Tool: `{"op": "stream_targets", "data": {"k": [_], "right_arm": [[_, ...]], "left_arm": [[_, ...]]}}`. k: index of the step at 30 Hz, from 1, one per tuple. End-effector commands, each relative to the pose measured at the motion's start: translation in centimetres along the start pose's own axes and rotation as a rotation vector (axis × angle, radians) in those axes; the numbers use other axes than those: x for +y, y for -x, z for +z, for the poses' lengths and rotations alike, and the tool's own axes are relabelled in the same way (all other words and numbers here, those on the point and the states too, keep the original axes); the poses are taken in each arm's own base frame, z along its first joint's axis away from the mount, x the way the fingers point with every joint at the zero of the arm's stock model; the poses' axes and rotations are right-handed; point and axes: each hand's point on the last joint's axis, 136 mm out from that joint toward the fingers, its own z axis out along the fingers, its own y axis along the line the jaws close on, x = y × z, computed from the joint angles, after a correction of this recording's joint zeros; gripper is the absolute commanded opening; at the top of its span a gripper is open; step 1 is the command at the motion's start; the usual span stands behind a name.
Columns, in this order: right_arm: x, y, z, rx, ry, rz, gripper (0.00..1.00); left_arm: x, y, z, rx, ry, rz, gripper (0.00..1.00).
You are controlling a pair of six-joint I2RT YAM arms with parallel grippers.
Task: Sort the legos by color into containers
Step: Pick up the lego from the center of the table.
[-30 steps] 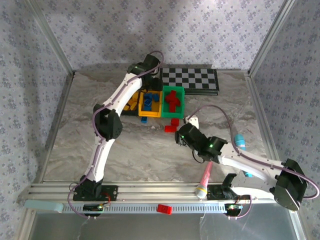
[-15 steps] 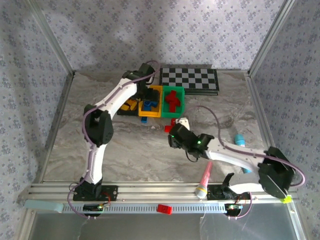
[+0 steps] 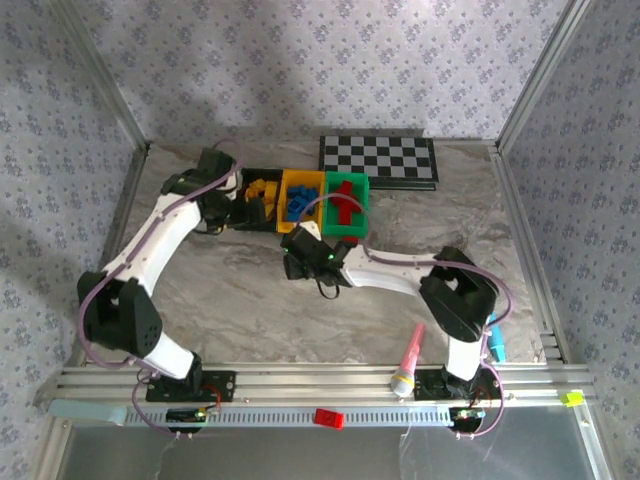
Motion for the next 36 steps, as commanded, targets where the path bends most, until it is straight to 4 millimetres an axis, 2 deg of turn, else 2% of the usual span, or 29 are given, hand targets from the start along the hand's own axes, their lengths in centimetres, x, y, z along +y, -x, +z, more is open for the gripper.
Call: {"op": "stream_targets", "data": {"k": [1, 7, 12, 26, 36], "right_arm": [[0.9, 2.1, 1.1, -0.005, 0.003, 0.014, 0.65], [0.9, 4.3, 3.6, 0.004, -0.013, 0.029, 0.65], [0.6, 5.1, 5.4, 0.019, -0.026, 0.046, 0.64], [0.1, 4.9, 8.2, 0.035, -0.079, 0.057, 0.59], [-0.4, 5.1, 9.4, -0.004, -0.13, 0.092, 0.57]], "left_arm": [[0.5, -1.8, -2.4, 0.007, -0.047, -0.003, 0.86], [2.7, -3.8, -3.9, 0.025, -0.038, -0.021, 0.86], [3.8, -4.5, -4.3, 0.036, -0.038, -0.021, 0.86], [5.4, -6.6, -2.2, 0.076, -0.026, -0.02, 0.86], [5.3, -8.0, -0.9, 0.106, -0.055, -0.024, 0.86]]}}
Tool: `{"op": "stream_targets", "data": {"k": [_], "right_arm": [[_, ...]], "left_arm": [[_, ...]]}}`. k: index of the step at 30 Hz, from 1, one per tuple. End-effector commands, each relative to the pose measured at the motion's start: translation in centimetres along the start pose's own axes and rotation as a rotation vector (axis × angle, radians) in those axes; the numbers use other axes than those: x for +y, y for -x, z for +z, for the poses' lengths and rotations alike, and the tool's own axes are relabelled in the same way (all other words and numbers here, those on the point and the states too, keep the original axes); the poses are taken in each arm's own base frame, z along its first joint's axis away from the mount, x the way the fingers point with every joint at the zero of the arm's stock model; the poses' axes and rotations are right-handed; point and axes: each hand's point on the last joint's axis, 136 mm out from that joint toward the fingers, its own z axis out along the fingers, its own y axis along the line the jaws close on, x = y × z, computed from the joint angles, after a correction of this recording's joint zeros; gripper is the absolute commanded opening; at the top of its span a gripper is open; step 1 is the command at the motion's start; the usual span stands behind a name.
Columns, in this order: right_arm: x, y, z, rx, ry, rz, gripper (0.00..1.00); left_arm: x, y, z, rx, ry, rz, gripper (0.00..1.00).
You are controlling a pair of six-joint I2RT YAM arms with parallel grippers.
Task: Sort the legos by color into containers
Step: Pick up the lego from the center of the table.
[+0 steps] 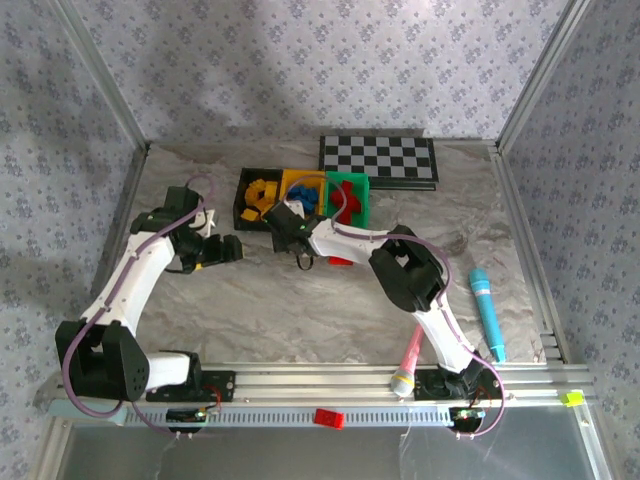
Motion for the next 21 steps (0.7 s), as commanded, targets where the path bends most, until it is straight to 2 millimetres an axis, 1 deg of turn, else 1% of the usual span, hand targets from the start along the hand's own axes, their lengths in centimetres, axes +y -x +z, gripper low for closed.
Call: {"op": "stream_targets", "data": {"k": [1, 3, 7, 11, 15, 21], "right_arm": [[0.0, 0.4, 0.8, -0.026, -0.04, 0.021, 0.56], [0.3, 0.4, 1.0, -0.034, -0.044, 0.021, 0.55], [0.8, 0.3, 1.5, -0.044, -0.049, 0.015, 0.54], [0.7, -0.1, 1.9, -0.038, -0.063, 0.013, 0.52], [0.3, -0.4, 2.1, -0.039, -0.078, 0.02, 0.47], [0.0, -0.6, 1.9, -0.044, -0.086, 0.017, 0.37]], "left_arm": [[-0.7, 0.0, -0.2, -0.011, -0.049, 0.013, 0.86], [-1.1, 0.0, -0.1, -0.015, -0.076, 0.012, 0.86], [-1.3, -0.1, 0.2, -0.009, -0.091, 0.004, 0.86], [-1.5, -0.2, 0.4, -0.005, -0.107, -0.001, 0.86], [-1.5, -0.2, 0.4, -0.007, -0.11, 0.0, 0.86], [-1.6, -0.1, 0.7, -0.002, -0.116, -0.001, 0.86]]}}
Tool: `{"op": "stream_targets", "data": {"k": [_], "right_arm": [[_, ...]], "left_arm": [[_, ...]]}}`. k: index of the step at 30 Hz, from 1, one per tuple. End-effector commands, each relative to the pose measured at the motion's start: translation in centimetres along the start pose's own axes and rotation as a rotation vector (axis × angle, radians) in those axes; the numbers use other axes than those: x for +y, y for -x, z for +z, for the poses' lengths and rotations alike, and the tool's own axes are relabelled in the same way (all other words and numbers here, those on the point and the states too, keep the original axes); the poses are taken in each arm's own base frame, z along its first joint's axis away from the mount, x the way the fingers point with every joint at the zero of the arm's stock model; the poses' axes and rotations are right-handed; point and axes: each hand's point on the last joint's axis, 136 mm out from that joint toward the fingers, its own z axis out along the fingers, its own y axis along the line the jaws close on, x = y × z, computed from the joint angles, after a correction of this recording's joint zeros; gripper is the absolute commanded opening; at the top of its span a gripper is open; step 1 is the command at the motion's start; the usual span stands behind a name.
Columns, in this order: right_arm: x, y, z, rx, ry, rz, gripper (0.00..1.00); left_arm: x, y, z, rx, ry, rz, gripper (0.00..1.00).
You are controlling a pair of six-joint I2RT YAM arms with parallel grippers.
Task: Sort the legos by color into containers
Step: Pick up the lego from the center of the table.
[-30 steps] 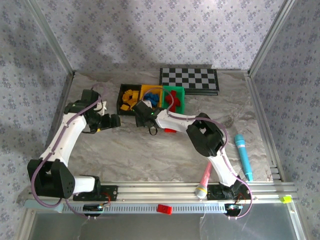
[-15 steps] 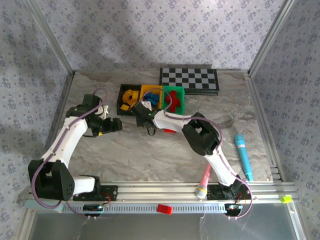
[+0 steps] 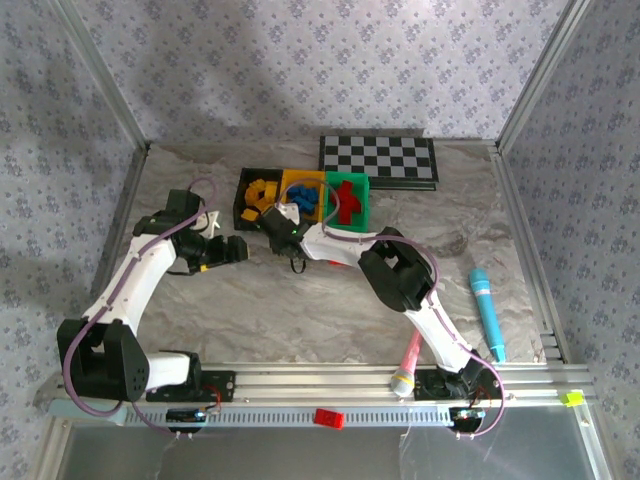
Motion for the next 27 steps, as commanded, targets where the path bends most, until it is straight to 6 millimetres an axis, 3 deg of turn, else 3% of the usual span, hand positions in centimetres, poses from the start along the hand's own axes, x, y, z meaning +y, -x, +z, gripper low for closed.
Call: {"op": "stream_targets", "data": {"k": [1, 6, 13, 20, 27], "right_arm": [[-0.7, -0.6, 0.2, -0.004, -0.034, 0.004, 0.35], [-0.2, -1.3, -1.0, -0.007, -0.023, -0.019, 0.33], [0.0, -4.4, -3.1, 0.014, -0.019, -0.063, 0.32], [-1.0, -7.0, -5.4, 0.024, -0.035, -0.079, 0.32], [-2.1, -8.3, -7.7, 0.017, -0.045, -0.086, 0.32]], "left_arm": [[-0.3, 0.1, -0.1, -0.007, -0.026, -0.003, 0.86], [-0.3, 0.1, 0.0, -0.006, -0.027, -0.003, 0.86], [-0.2, 0.1, 0.2, 0.0, -0.027, -0.004, 0.86], [-0.2, 0.0, 0.5, 0.012, -0.026, -0.008, 0.86], [0.0, 0.0, 0.5, 0.015, -0.018, -0.011, 0.86]]}}
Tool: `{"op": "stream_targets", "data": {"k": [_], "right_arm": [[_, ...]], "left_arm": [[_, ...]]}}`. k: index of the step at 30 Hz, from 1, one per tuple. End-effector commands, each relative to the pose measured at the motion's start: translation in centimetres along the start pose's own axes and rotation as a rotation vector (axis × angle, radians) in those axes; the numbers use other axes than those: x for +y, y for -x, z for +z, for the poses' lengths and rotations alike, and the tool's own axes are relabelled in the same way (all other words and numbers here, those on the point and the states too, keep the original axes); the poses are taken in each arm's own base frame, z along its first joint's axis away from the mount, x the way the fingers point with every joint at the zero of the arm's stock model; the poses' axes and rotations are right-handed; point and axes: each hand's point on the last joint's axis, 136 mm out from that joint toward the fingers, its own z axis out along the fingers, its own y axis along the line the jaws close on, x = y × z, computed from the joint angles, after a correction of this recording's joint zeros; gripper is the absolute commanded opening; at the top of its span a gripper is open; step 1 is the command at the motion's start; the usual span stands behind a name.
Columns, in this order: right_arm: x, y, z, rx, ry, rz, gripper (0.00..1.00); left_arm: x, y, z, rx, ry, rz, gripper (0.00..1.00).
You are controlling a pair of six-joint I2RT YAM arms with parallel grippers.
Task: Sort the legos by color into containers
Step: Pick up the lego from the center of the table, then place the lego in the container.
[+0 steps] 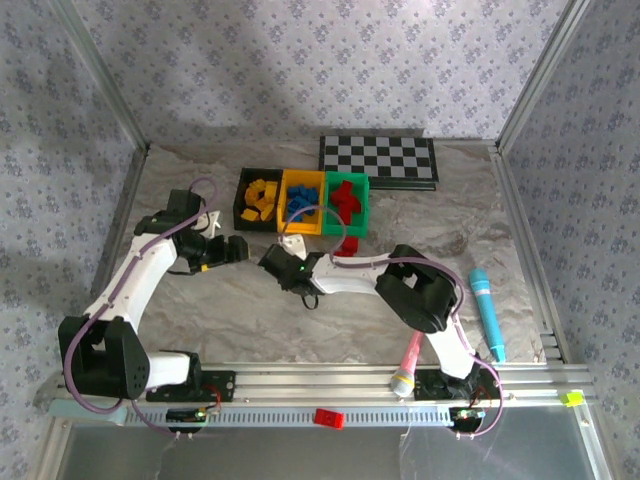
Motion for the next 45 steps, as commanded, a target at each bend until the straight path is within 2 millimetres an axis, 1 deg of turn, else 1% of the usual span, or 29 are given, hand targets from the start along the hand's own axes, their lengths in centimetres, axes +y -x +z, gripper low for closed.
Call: {"op": "stream_targets", "data": {"k": [1, 3, 7, 9, 10, 11, 12, 16, 17, 20, 21, 24, 27, 29, 30, 34, 38, 40, 42, 45], "right_arm": [[-1.1, -0.2, -1.9, -0.017, -0.034, 0.015, 0.32], [-1.6, -0.6, -2.5, -0.022, -0.046, 0.009, 0.32], [-2.5, -0.7, -4.3, -0.049, -0.063, 0.017, 0.32], [-2.9, -0.5, -5.2, -0.07, -0.063, 0.026, 0.32], [-2.9, 0.0, -5.9, -0.088, -0.055, 0.035, 0.32], [-3.5, -0.3, -6.1, -0.091, -0.063, 0.033, 0.32], [-3.9, -0.2, -6.4, -0.096, -0.066, 0.034, 0.32], [-4.0, 2.6, -7.9, -0.158, -0.041, 0.032, 0.33], [-3.4, 4.6, -8.7, -0.193, -0.018, 0.042, 0.33], [-3.2, 8.3, -9.1, -0.239, 0.022, 0.054, 0.33], [-3.1, 9.5, -9.0, -0.249, 0.042, 0.062, 0.33], [-3.5, 13.2, -8.5, -0.262, 0.079, 0.072, 0.34], [-4.3, 16.2, -6.9, -0.243, 0.098, 0.099, 0.34], [-4.8, 17.7, -5.5, -0.218, 0.114, 0.115, 0.34], [-5.0, 18.2, -4.8, -0.202, 0.118, 0.123, 0.35], [-5.1, 20.2, -2.9, -0.178, 0.139, 0.137, 0.36], [-4.9, 21.7, -1.0, -0.144, 0.163, 0.144, 0.38], [-5.0, 22.3, -0.1, -0.136, 0.157, 0.139, 0.42], [-5.3, 22.6, 0.7, -0.121, 0.136, 0.132, 0.52], [-5.4, 22.7, 0.4, -0.119, 0.122, 0.124, 0.57]], "left_arm": [[0.0, -0.1, 0.1, 0.013, -0.013, -0.011, 0.86], [0.0, -0.1, 0.1, 0.013, -0.009, -0.012, 0.86], [0.0, 0.1, -0.2, 0.01, -0.001, -0.011, 0.86], [-0.1, 0.2, -0.3, 0.012, -0.002, -0.014, 0.86], [-0.2, 0.2, -0.4, 0.01, -0.006, -0.017, 0.87], [-0.3, 0.3, -0.5, 0.008, -0.011, -0.016, 0.92], [-0.4, 0.4, -0.5, 0.005, -0.013, -0.019, 0.93], [-0.7, 0.6, -0.2, 0.004, -0.037, -0.039, 0.93], [-0.8, 0.7, 0.0, 0.004, -0.044, -0.044, 0.93], [-0.9, 0.7, 0.6, 0.016, -0.063, -0.055, 0.93], [-0.9, 0.6, 0.7, 0.019, -0.063, -0.055, 0.93], [-0.6, 0.3, 0.8, 0.029, -0.046, -0.048, 0.93], [-0.4, 0.1, 0.8, 0.029, -0.041, -0.045, 0.93], [-0.4, 0.0, 0.7, 0.026, -0.042, -0.046, 0.93], [-0.5, 0.0, 0.7, 0.024, -0.044, -0.047, 0.93], [-0.4, -0.1, 0.5, 0.02, -0.043, -0.047, 0.93], [-0.5, -0.1, 0.4, 0.016, -0.045, -0.045, 0.93], [-0.6, -0.1, 0.4, 0.016, -0.048, -0.044, 0.93], [-0.7, -0.2, 0.3, 0.013, -0.049, -0.041, 0.93], [-0.7, -0.3, 0.2, 0.01, -0.049, -0.04, 0.93]]}}
